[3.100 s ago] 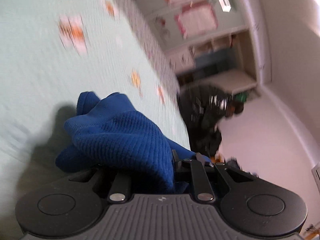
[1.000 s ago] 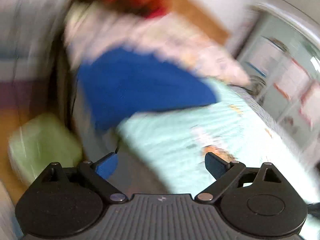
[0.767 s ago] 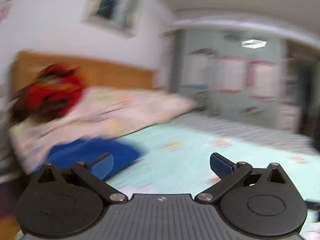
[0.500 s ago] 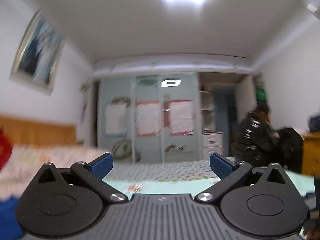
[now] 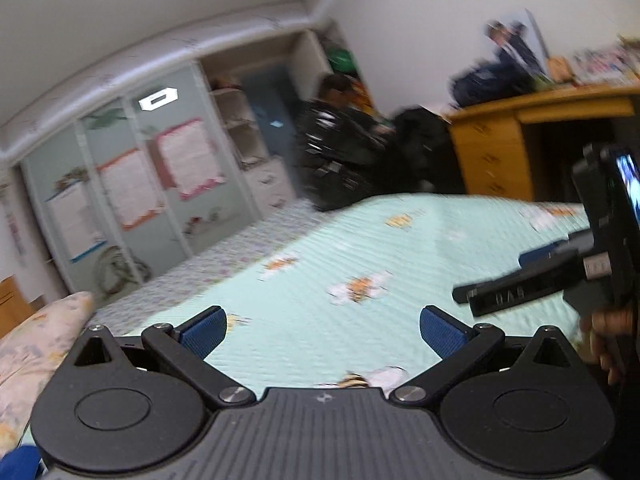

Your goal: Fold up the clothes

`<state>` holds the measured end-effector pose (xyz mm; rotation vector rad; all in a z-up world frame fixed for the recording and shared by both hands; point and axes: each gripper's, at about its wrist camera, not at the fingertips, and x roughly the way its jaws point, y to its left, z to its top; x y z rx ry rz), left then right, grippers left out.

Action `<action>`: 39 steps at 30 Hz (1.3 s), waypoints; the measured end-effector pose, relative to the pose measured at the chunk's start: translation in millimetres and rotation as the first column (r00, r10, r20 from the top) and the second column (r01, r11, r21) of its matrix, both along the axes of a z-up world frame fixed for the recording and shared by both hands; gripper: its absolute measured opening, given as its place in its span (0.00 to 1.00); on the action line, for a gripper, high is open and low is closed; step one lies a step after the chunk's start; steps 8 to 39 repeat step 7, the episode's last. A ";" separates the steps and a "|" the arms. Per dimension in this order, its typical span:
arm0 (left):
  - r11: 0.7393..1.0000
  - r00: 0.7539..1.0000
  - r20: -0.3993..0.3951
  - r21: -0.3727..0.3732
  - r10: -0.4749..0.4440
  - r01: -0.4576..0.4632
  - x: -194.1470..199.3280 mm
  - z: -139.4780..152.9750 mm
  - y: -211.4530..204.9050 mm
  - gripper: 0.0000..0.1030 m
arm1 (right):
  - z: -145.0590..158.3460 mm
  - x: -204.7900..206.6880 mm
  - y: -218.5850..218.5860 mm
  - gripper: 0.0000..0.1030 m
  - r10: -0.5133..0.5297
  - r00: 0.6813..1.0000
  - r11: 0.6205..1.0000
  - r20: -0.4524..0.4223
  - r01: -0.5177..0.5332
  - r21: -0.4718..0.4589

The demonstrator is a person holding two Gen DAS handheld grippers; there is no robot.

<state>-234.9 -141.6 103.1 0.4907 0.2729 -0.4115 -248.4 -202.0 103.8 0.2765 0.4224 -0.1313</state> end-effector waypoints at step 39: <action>0.996 0.979 -0.195 -0.069 -0.064 0.052 44.8 -34.1 -41.1 0.99 | -31.8 -7.0 -54.7 1.00 -0.121 0.992 0.987 -0.021 0.123 0.107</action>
